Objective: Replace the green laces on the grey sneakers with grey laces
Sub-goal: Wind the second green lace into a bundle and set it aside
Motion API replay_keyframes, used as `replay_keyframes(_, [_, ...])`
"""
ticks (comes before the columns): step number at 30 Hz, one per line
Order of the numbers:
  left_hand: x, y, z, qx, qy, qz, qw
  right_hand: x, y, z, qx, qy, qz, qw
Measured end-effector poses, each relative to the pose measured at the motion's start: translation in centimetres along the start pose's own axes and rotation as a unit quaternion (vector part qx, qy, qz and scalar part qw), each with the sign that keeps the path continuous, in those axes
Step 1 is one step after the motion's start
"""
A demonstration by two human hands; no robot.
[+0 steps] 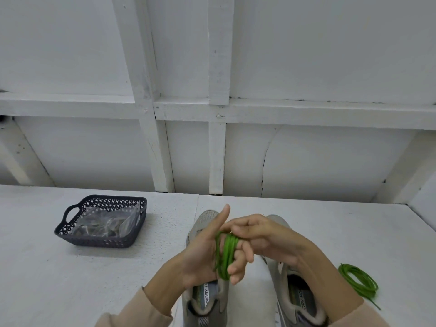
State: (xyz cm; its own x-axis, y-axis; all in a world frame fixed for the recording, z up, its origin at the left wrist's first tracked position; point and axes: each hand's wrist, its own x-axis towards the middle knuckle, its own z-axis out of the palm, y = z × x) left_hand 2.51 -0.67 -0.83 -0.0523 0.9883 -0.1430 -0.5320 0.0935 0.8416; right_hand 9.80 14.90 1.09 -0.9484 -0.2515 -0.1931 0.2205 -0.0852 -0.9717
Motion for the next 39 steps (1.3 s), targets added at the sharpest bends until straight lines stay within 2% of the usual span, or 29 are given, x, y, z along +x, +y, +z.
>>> replay_keyframes(4, [-0.3,0.1,0.3,0.043,-0.017,-0.051,0.998,0.0,0.3,-0.3,-0.036,-0.012,-0.021,0.999])
replay_keyframes(8, [-0.4,0.4,0.3,0.035,-0.024,-0.066,0.997,-0.2,0.2,-0.3,-0.067,-0.008,-0.035,0.997])
replay_keyframes(13, [-0.5,0.7,0.2,0.014,0.029,-0.075,0.997,0.0,0.3,-0.3,-0.106,0.063,-0.086,0.989])
replay_keyframes(19, [-0.7,0.8,0.1,0.013,0.022,-0.076,0.997,-0.8,0.4,-0.9,-0.088,-0.025,-0.056,0.994])
replay_keyframes(24, [-0.7,0.7,0.3,0.052,0.049,-0.084,0.994,-0.3,1.2,-1.3,-0.093,-0.001,-0.058,0.994])
replay_keyframes(30, [-0.7,0.4,0.2,0.093,0.04,-0.083,0.991,-0.1,1.8,-0.6,-0.077,0.009,-0.08,0.994])
replay_keyframes(35, [-0.1,0.0,0.0,0.096,0.109,-0.044,0.988,0.3,2.4,-0.2,-0.081,0.066,-0.136,0.985])
replay_keyframes(39, [0.6,-0.2,-0.2,0.098,0.208,-0.014,0.973,0.9,2.9,0.7,-0.12,0.153,-0.186,0.963])
